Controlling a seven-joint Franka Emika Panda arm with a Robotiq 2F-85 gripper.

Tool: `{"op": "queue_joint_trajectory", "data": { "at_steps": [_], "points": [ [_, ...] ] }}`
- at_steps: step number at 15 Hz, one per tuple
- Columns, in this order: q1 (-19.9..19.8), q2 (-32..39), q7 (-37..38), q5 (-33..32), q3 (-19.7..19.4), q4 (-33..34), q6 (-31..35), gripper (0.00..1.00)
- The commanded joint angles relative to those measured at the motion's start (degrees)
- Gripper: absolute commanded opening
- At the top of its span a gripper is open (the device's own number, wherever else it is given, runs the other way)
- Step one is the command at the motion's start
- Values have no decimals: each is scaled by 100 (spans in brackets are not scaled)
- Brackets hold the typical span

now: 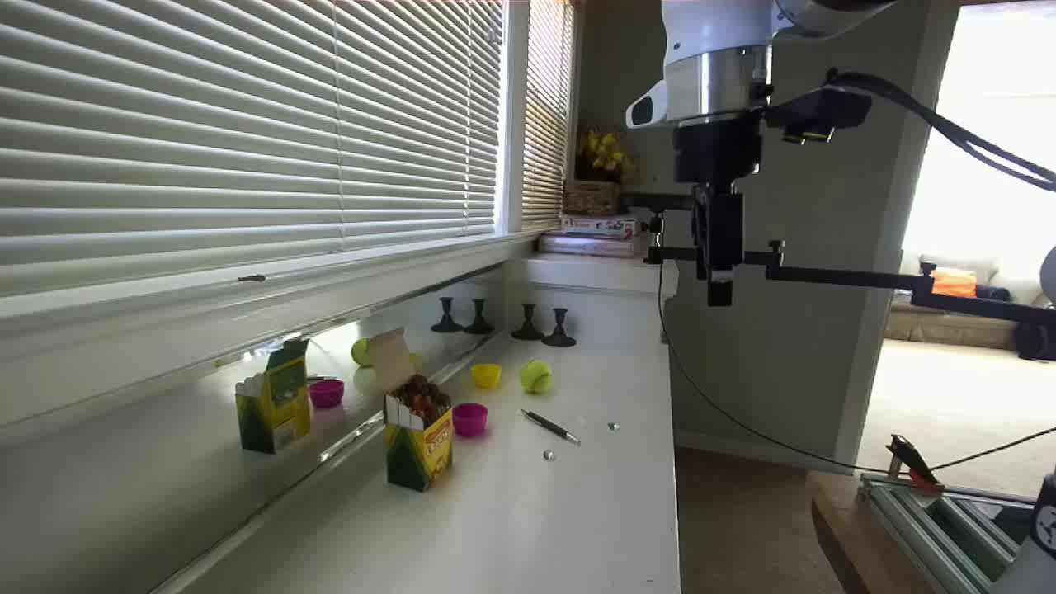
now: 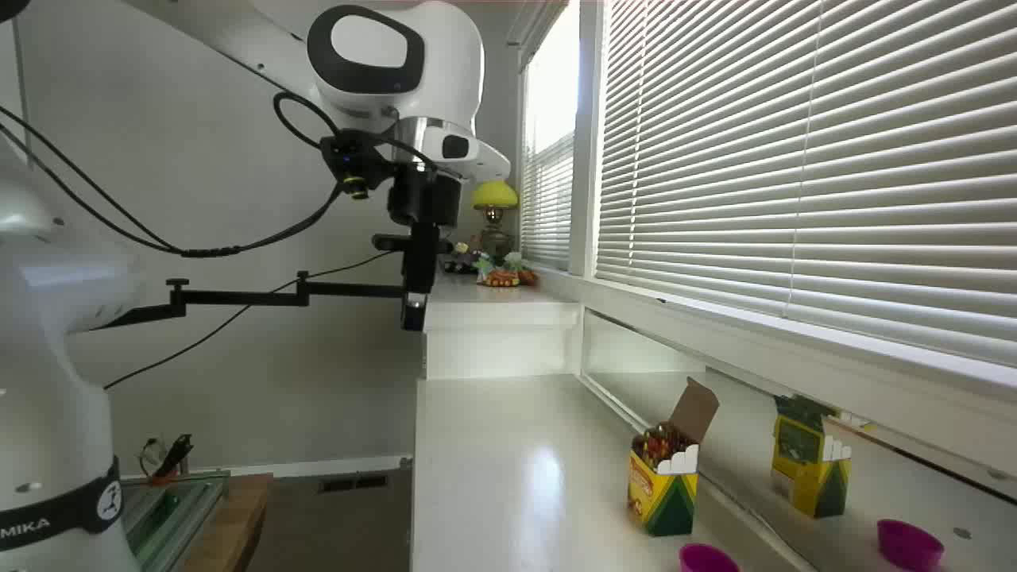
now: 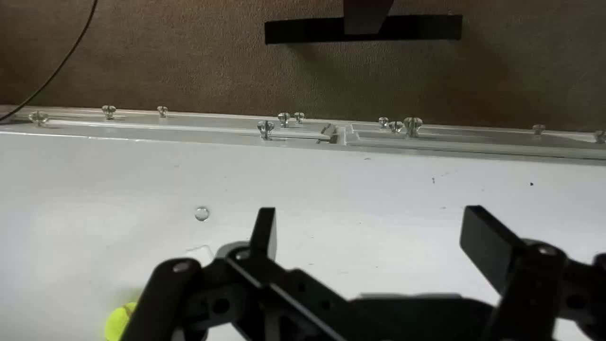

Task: Pick up one of the small silver objects into the purple cup

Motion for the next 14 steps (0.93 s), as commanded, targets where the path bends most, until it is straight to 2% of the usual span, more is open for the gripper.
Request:
{"op": "queue_joint_trajectory", "data": {
  "at_steps": [1,9,14],
  "points": [
    [73,3,29,-29,-63,10,-15,100],
    [73,3,29,-29,-63,10,-15,100],
    [29,871,146,403,-323,218,737,100]
  ]
}}
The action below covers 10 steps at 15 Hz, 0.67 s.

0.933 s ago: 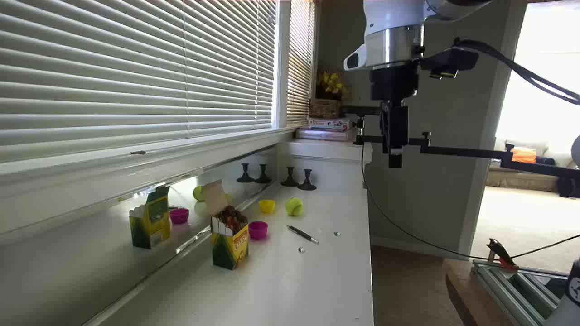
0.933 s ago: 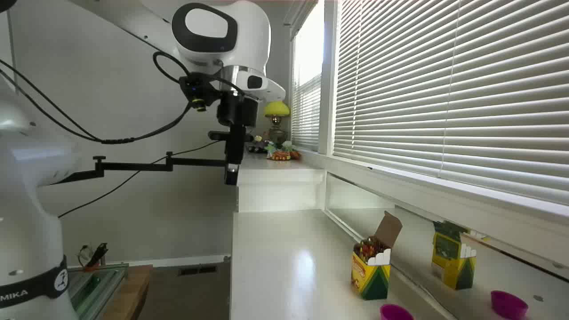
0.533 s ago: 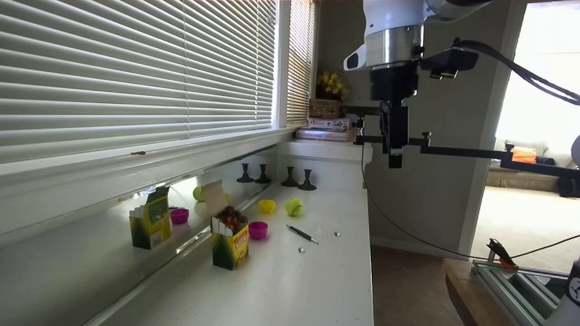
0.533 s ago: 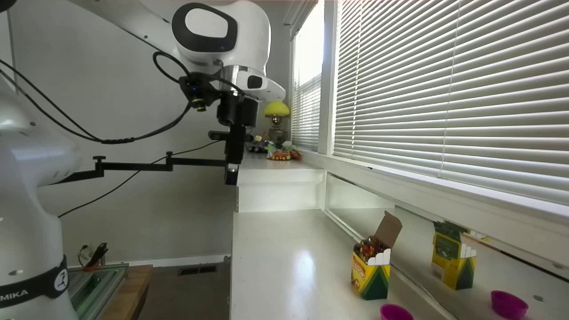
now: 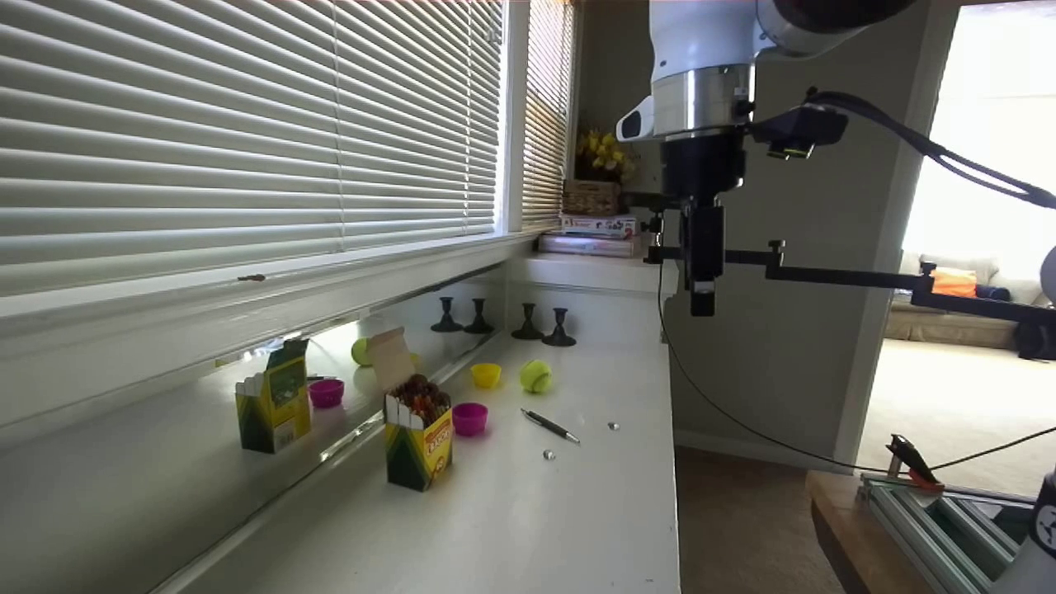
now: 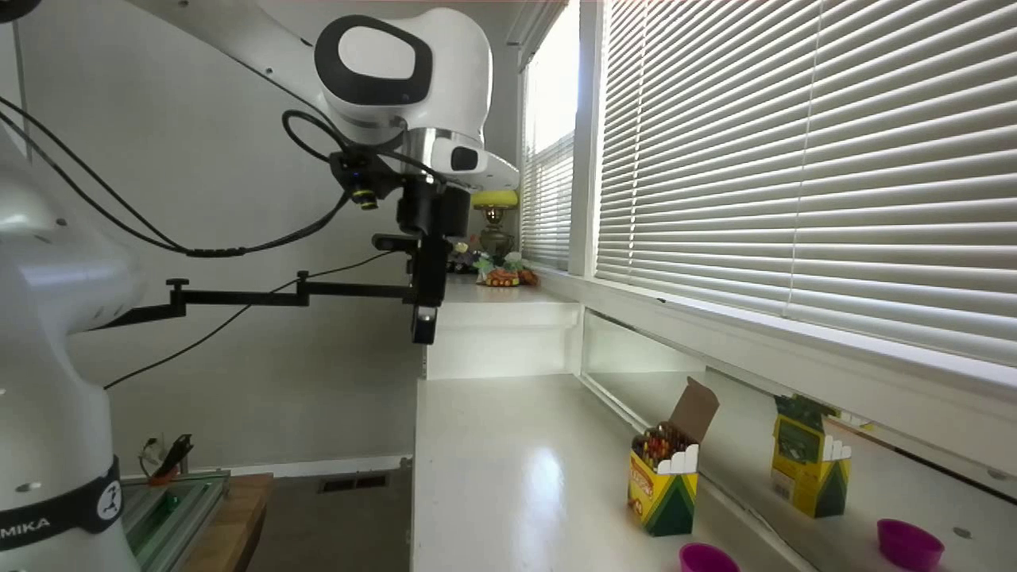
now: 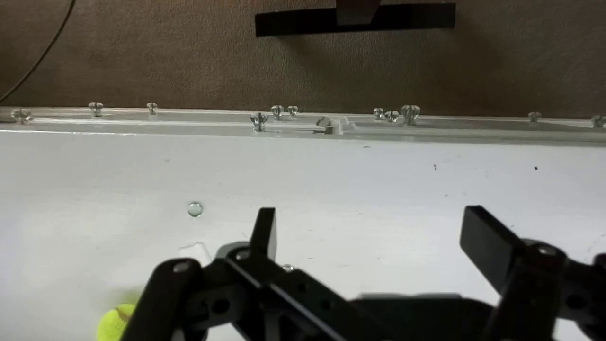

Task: Pick up one of the small silver objects into the purple cup

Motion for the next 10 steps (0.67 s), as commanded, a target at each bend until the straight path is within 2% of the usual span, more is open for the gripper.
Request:
{"op": "queue_joint_trajectory", "data": {
  "at_steps": [1,10],
  "points": [
    [31,776,102,468,-251,261,532,100],
    [-127,2586,366,1662,-663,690,2605,100]
  ]
}}
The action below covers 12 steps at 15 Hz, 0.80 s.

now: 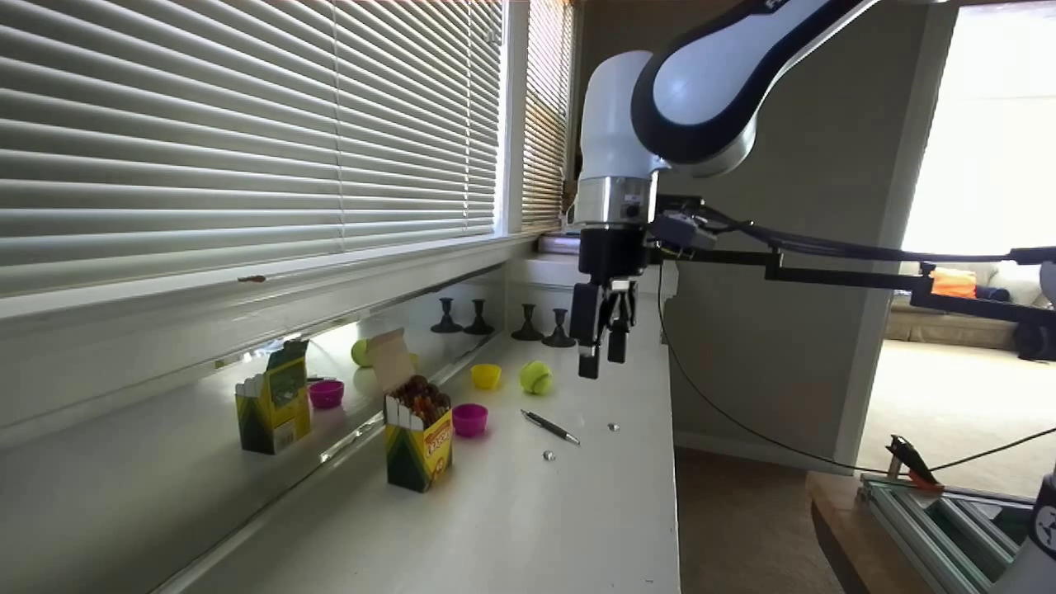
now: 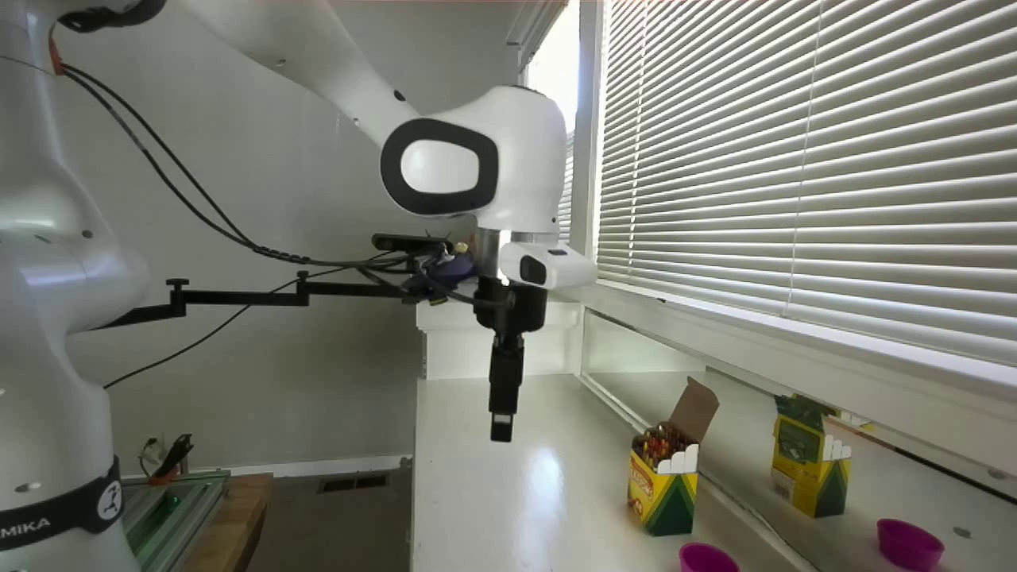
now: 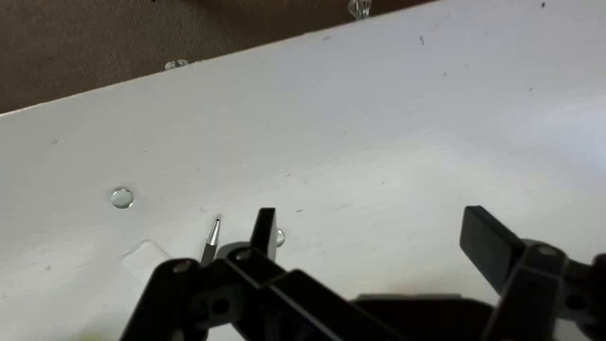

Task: Pick up one of the small silver objects into the purple cup

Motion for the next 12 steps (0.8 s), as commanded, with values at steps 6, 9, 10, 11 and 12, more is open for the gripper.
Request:
{"op": "queue_joint_trajectory", "data": {
  "at_steps": [6,9,10,11,12],
  "points": [
    [-151,1579,624,333,-145,472,1813,100],
    [-183,1887,588,675,-99,566,2060,100],
    [-206,1996,574,797,-73,657,1964,100],
    [-228,2083,557,914,-56,727,1879,100],
    [-232,2167,588,944,-66,799,1805,100]
  ]
}}
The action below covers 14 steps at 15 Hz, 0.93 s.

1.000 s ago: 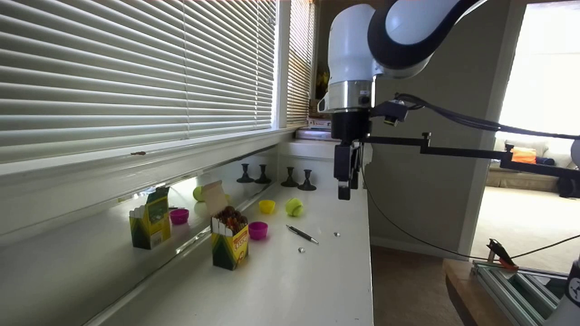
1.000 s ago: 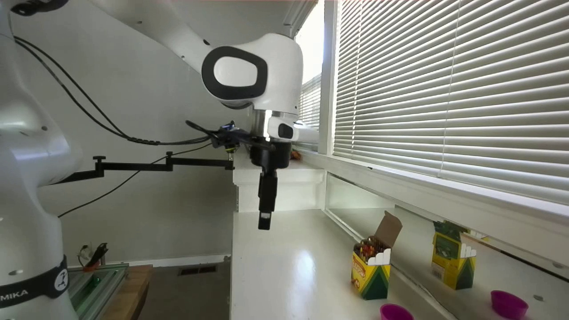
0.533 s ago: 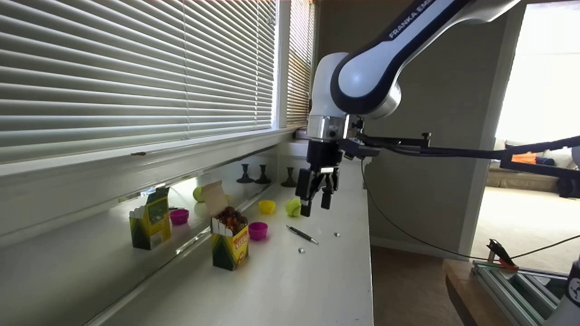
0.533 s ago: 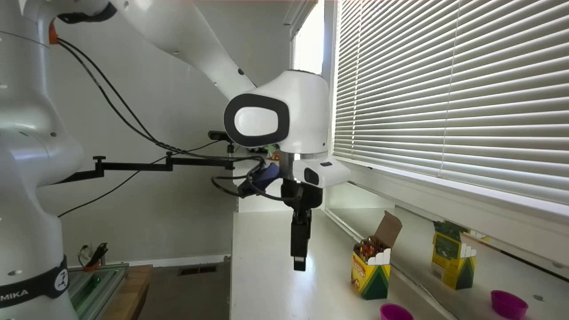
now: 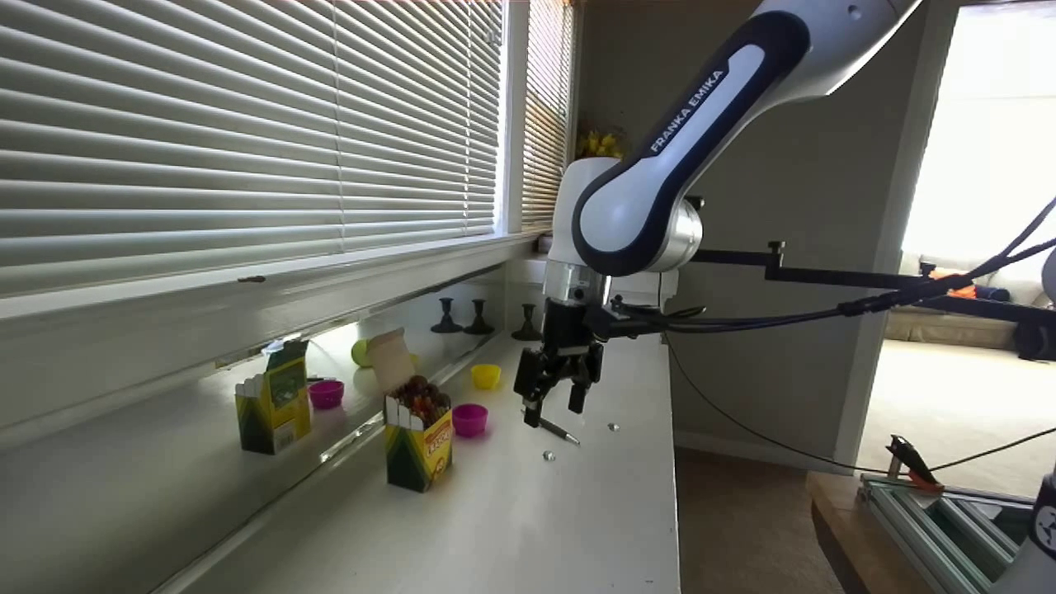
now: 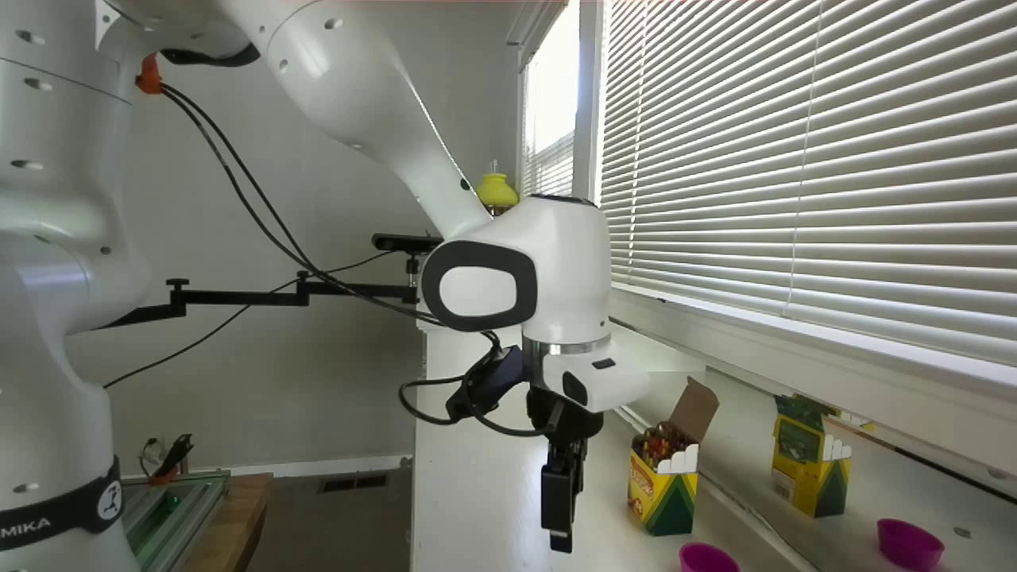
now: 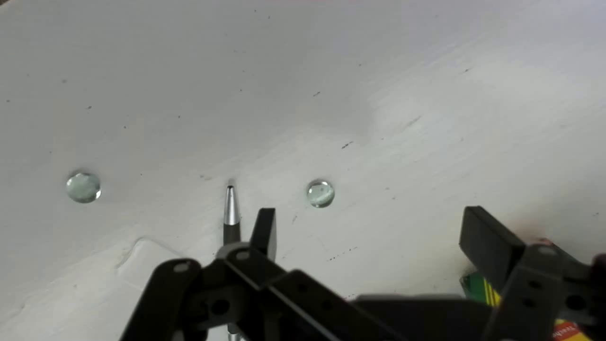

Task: Pick up one of the small silver objects into the purple cup

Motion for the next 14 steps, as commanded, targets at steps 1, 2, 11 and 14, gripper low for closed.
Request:
{"op": "queue_joint_trajectory", "data": {
  "at_steps": [1,2,11,14],
  "points": [
    [-106,402,81,374,85,373,-179,100],
    [-122,477,69,429,88,421,-158,100],
    [-111,657,62,227,8,428,-34,100],
    [-122,817,82,324,46,484,142,100]
  ]
}}
